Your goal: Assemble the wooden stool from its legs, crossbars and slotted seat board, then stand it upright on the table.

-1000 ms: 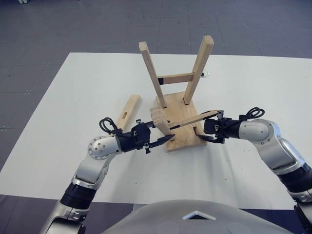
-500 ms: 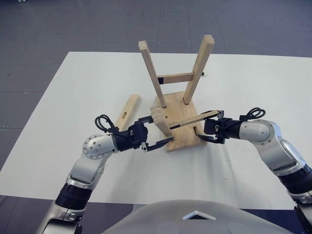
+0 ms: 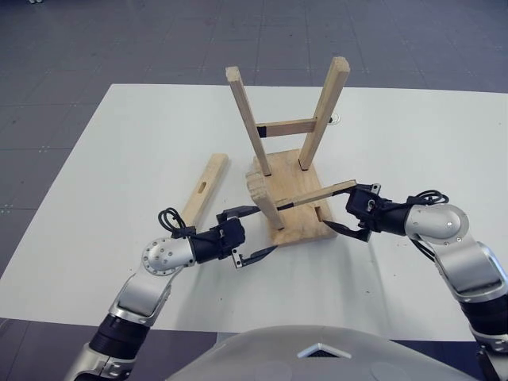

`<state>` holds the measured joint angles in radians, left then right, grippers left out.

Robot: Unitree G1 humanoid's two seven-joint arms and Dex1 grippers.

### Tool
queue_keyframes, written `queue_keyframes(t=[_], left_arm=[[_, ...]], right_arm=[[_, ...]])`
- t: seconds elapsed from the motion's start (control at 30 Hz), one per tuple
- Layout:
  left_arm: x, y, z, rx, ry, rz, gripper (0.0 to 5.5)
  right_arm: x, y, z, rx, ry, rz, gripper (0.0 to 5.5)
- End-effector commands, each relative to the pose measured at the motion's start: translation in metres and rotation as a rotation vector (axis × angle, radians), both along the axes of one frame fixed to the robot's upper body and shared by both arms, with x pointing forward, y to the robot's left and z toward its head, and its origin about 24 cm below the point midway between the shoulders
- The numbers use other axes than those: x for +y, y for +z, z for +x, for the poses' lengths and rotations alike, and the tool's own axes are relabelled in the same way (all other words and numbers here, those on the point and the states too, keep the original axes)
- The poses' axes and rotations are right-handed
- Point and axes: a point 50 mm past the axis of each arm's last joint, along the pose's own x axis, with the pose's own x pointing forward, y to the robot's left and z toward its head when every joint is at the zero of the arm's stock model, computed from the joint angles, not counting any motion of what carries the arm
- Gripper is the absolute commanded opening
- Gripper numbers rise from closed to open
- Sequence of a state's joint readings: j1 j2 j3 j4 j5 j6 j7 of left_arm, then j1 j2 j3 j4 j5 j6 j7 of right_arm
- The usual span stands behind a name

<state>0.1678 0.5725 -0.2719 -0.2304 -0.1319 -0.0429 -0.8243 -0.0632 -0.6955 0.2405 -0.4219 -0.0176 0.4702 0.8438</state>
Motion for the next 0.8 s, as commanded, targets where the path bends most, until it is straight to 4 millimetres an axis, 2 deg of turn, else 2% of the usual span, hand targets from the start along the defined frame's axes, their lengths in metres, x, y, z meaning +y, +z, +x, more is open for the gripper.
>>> queue_keyframes(t=[0.03, 0.17, 0.27, 0.37, 0.6, 0.8], left_arm=[[-0.001, -0.008, 0.004, 0.004, 0.018, 0.047, 4.55], [-0.004, -0.011, 0.013, -0.031, 0.065, 0.07, 4.55], [-0.007, -0.012, 0.02, -0.048, 0.096, 0.068, 4.55], [-0.003, -0.011, 0.026, -0.063, 0.122, 0.079, 4.55], [0.018, -0.001, 0.042, -0.102, 0.184, 0.1, 4.55], [0.039, 0.015, 0.036, -0.098, 0.335, -0.026, 4.55]], right_arm=[[-0.024, -0.003, 0.005, 0.002, -0.055, -0.079, 4.07], [-0.038, -0.017, 0.016, -0.016, -0.115, -0.141, 4.07], [-0.034, -0.032, 0.016, 0.011, -0.119, -0.133, 4.07], [-0.02, -0.041, 0.017, 0.026, -0.106, -0.09, 4.07], [0.008, -0.044, 0.022, 0.019, -0.103, -0.014, 4.07], [0.002, -0.043, 0.028, -0.001, -0.194, -0.009, 4.07]])
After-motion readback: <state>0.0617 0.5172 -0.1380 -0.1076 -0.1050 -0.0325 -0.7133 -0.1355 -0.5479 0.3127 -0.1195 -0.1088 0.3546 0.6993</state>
